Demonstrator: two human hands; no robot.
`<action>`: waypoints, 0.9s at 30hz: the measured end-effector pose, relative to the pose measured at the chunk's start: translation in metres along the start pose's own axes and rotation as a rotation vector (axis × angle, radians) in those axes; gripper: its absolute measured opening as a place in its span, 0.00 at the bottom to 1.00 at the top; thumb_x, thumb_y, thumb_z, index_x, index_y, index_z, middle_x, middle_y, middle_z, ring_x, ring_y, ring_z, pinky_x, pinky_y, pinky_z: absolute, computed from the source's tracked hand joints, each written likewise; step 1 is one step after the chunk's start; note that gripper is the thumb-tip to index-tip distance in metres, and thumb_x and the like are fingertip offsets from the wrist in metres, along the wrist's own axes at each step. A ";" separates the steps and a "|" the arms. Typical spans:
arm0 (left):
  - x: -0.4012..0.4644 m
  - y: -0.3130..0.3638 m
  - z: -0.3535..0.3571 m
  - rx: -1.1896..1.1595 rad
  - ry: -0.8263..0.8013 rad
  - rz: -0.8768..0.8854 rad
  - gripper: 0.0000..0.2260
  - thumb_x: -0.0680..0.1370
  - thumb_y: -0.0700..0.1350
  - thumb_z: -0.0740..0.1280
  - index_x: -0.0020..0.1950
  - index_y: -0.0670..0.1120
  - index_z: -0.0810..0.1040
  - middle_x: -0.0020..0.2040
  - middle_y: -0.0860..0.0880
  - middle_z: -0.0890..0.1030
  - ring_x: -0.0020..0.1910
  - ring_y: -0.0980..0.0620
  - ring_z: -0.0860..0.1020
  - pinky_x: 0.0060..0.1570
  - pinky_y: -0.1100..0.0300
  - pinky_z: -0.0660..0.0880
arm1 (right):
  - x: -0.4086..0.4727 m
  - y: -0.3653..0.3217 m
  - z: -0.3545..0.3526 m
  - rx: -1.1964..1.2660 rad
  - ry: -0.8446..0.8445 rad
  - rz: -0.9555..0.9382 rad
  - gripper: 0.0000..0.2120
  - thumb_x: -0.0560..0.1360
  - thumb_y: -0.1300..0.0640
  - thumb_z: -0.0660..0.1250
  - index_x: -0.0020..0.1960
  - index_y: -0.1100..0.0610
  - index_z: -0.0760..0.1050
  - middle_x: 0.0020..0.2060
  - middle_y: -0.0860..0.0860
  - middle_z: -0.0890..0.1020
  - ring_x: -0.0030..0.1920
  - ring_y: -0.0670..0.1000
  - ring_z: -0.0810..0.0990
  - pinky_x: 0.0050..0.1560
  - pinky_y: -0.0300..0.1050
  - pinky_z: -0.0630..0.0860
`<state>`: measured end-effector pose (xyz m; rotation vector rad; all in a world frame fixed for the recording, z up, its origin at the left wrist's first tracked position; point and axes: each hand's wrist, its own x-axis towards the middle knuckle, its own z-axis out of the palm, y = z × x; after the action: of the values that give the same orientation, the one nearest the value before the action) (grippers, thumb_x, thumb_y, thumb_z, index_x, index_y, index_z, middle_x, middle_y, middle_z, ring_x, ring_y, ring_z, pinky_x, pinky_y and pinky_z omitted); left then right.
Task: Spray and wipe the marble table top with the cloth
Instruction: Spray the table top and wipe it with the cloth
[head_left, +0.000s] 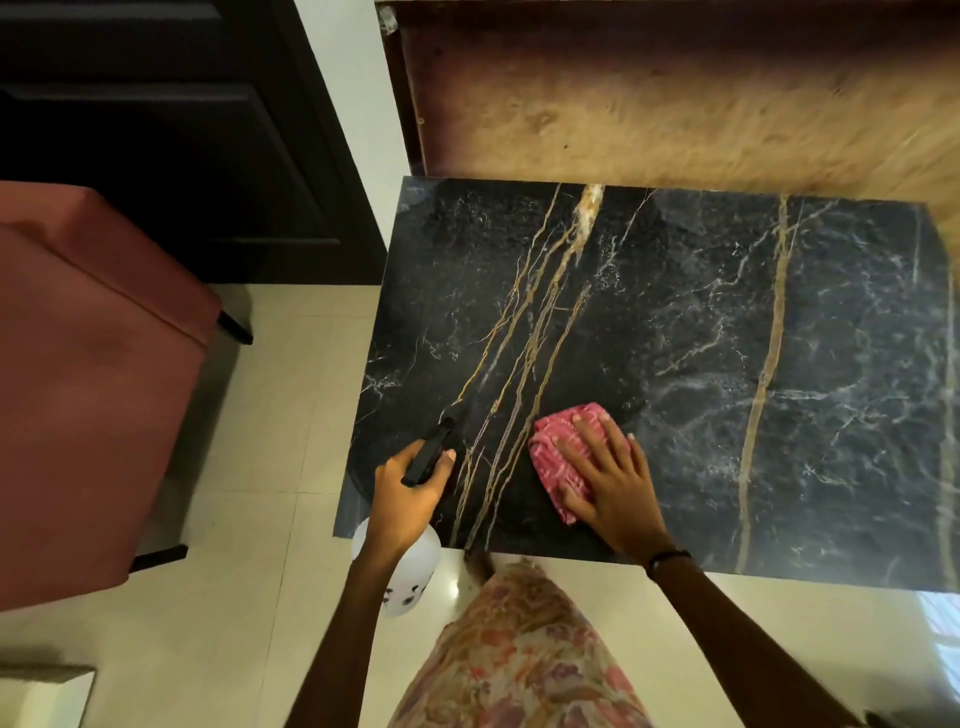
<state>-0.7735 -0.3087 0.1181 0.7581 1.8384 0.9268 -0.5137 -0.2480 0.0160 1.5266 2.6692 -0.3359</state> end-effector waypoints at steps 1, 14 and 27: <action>-0.003 -0.003 -0.002 0.009 0.004 0.004 0.05 0.76 0.46 0.67 0.40 0.52 0.77 0.37 0.43 0.80 0.31 0.54 0.74 0.33 0.63 0.71 | 0.012 -0.007 -0.003 0.041 -0.008 0.068 0.30 0.77 0.33 0.45 0.75 0.46 0.57 0.75 0.55 0.61 0.76 0.60 0.51 0.72 0.65 0.54; -0.047 -0.011 0.009 -0.026 0.114 -0.039 0.03 0.75 0.48 0.68 0.43 0.49 0.78 0.28 0.49 0.77 0.30 0.44 0.73 0.32 0.47 0.76 | -0.011 -0.113 0.022 0.094 -0.040 -0.302 0.25 0.77 0.36 0.54 0.71 0.46 0.64 0.69 0.51 0.72 0.71 0.57 0.67 0.72 0.64 0.56; -0.076 -0.015 0.035 -0.073 0.063 -0.024 0.04 0.76 0.45 0.67 0.42 0.51 0.78 0.37 0.45 0.79 0.27 0.55 0.70 0.28 0.65 0.68 | -0.002 -0.006 -0.006 0.030 -0.026 0.157 0.30 0.76 0.37 0.48 0.74 0.50 0.61 0.73 0.58 0.65 0.72 0.66 0.61 0.66 0.70 0.57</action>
<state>-0.7134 -0.3682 0.1288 0.6673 1.8538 1.0066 -0.5178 -0.2515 0.0235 1.7142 2.5157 -0.3857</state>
